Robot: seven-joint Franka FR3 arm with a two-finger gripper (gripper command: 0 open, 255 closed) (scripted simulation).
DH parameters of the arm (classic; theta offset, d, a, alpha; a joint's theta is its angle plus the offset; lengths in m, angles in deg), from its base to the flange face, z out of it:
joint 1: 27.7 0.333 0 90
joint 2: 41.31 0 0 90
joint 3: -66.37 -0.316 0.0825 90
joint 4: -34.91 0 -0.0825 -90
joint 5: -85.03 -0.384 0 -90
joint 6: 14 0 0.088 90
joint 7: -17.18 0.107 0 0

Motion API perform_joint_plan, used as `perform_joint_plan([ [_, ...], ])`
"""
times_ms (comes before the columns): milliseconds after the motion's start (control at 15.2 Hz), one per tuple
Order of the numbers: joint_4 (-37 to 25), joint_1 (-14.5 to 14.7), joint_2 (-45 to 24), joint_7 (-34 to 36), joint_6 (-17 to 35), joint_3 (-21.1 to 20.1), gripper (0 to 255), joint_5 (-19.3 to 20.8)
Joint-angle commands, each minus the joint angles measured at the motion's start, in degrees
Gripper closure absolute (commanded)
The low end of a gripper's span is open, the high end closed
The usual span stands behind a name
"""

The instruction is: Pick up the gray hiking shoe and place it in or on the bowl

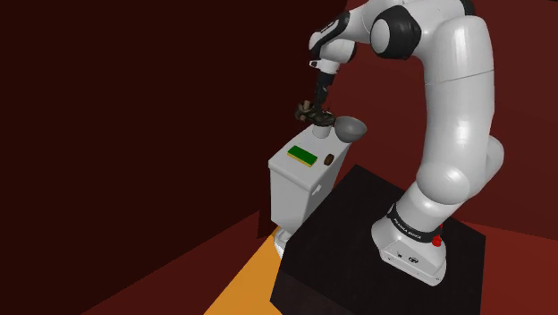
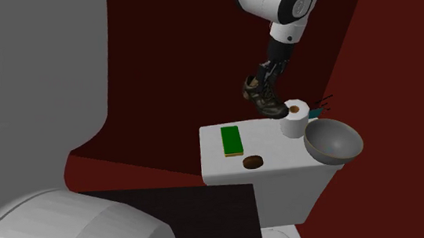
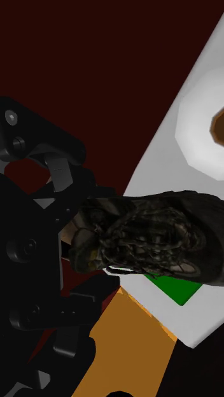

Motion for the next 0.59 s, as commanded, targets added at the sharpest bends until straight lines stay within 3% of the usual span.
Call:
perform_joint_plan([
  [0,-0.2,0.1,0.9,0.3,-1.0,0.3,255,0.4],
  [264,-0.8,0.3,2.2,1.0,-2.8,0.7,255,1.2],
  [528,-2.6,-3.4,1.8,-3.1,-5.0,2.0,255,1.5],
])
